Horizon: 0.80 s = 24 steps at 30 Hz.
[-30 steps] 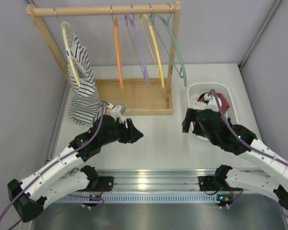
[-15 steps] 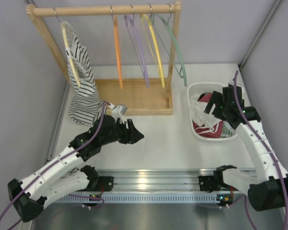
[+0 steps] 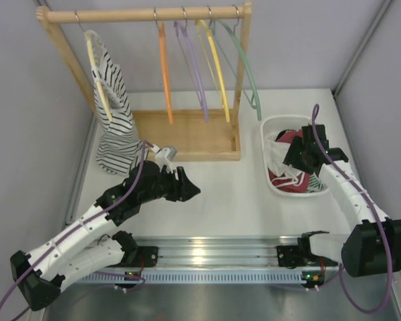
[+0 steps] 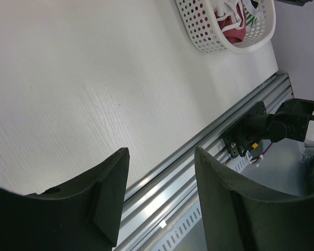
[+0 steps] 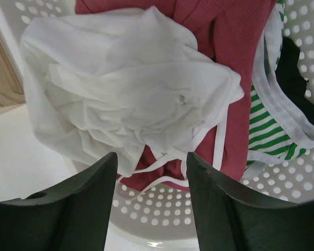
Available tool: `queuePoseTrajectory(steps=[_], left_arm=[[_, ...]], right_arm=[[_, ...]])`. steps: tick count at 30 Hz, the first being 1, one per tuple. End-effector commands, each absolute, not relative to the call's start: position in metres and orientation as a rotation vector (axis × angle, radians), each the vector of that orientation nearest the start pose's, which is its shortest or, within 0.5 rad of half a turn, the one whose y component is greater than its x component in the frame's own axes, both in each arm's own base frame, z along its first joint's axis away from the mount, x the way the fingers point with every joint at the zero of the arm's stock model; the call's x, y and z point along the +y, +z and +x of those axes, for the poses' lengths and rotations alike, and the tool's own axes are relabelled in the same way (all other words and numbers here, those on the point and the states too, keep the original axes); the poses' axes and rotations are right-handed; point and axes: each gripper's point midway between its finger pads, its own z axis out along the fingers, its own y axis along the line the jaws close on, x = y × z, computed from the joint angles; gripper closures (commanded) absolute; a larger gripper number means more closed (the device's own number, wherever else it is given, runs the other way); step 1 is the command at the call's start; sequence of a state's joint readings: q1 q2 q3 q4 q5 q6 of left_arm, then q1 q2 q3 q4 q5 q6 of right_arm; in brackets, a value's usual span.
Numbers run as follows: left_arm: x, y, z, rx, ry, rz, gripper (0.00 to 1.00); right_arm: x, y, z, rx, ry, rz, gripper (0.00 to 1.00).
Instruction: Place the tank top on the hanger
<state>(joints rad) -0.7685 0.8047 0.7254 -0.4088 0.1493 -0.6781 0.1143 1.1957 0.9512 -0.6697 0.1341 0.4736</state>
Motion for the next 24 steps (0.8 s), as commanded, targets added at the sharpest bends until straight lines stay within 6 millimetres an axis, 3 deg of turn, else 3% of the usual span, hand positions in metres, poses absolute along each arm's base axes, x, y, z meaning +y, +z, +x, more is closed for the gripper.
queuePoseTrajectory(steps=[1,6,12,24], left_arm=[[-0.239,0.217,0.168,2.165,-1.043,0.226,0.42],[-0.24,0.212,0.168,2.181,-1.038,0.232,0.42],[-0.242,0.208,0.168,2.191,-1.043,0.234,0.42],[-0.241,0.203,0.167,2.204,-1.039,0.226,0.42]], right_arm=[[0.022,0.136,0.294,2.382,0.072,0.521,0.45],[0.02,0.114,0.276,2.403,0.063,0.534,0.58],[0.021,0.097,0.274,2.435,0.057,0.513,0.59],[0.007,0.101,0.292,2.428,-0.058,0.489,0.59]])
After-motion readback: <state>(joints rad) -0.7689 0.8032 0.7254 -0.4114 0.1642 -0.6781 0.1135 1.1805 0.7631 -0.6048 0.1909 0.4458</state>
